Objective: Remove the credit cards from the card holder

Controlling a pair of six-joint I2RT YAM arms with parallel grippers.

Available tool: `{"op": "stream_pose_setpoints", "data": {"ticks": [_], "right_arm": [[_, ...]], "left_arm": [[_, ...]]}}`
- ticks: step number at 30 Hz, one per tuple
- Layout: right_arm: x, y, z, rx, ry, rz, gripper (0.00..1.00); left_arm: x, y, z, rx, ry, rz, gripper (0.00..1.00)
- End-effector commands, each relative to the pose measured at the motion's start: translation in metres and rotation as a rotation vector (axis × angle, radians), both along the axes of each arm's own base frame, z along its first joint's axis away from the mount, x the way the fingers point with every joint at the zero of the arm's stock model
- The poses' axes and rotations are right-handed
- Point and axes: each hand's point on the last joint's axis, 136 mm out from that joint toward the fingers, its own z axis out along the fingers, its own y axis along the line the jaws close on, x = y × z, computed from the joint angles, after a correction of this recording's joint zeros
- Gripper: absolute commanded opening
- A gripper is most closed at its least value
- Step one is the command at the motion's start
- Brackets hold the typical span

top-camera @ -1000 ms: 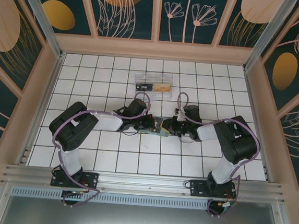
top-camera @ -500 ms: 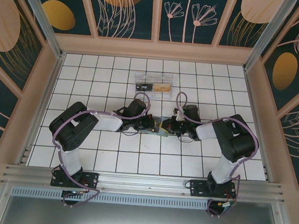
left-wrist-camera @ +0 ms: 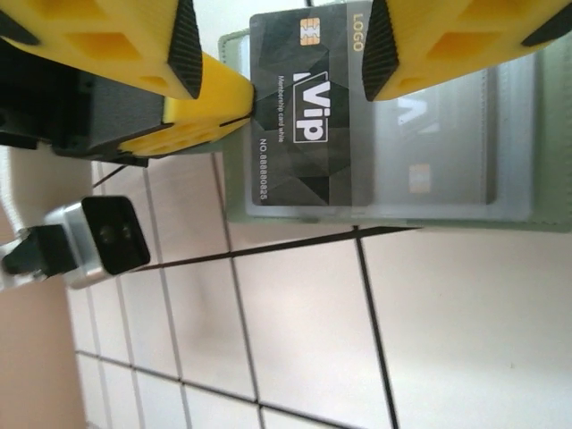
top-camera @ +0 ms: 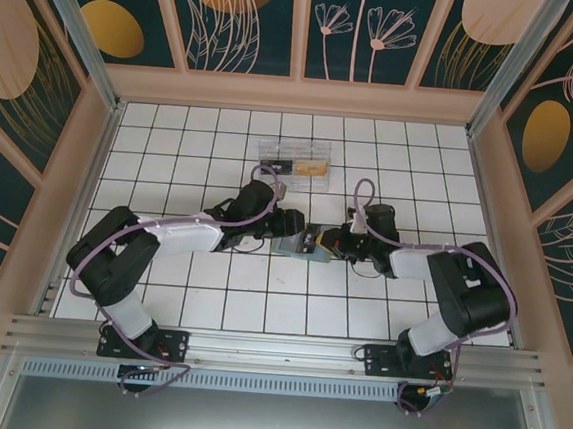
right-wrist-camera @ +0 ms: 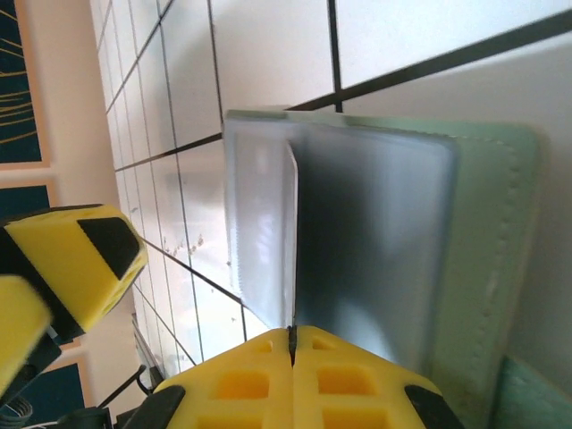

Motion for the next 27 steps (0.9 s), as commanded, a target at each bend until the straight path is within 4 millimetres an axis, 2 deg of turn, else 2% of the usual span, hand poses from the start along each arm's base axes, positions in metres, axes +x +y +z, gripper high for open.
{"op": "stream_pose_setpoints", "data": {"ticks": [1,5,12,17,18,19,20,21,22,27], "right_arm": [[-0.003,-0.009,0.010,-0.042,-0.050,-0.002,0.00],[-0.004,-0.018,0.022,-0.098,-0.084,-0.019,0.00],[-0.008,-0.032,0.030,-0.160,-0.107,-0.033,0.00],[-0.003,-0.035,0.053,-0.198,-0.173,-0.021,0.00],[-0.002,-0.035,0.057,-0.209,-0.183,-0.018,0.00],[0.000,-0.035,0.063,-0.224,-0.197,-0.012,0.00],[0.001,-0.034,0.067,-0.240,-0.210,-0.002,0.00],[0.003,-0.032,0.073,-0.254,-0.225,0.008,0.00],[0.004,-0.031,0.076,-0.275,-0.238,0.024,0.00],[0.015,-0.014,0.099,-0.413,-0.340,0.121,0.00]], "left_arm": [[-0.001,0.004,0.014,-0.003,-0.030,0.018,0.57],[0.002,0.008,0.029,-0.018,-0.066,0.044,0.62],[0.001,0.014,0.033,-0.021,-0.082,0.063,0.63],[0.002,0.024,0.042,-0.021,-0.113,0.105,0.64],[0.002,0.026,0.044,-0.022,-0.119,0.115,0.75],[0.002,0.029,0.047,-0.024,-0.129,0.129,0.81],[0.003,0.033,0.049,-0.025,-0.138,0.141,0.82],[0.002,0.036,0.052,-0.025,-0.147,0.152,0.87],[0.003,0.041,0.055,-0.023,-0.157,0.173,0.97],[0.002,0.074,0.072,-0.001,-0.216,0.286,0.99]]}}
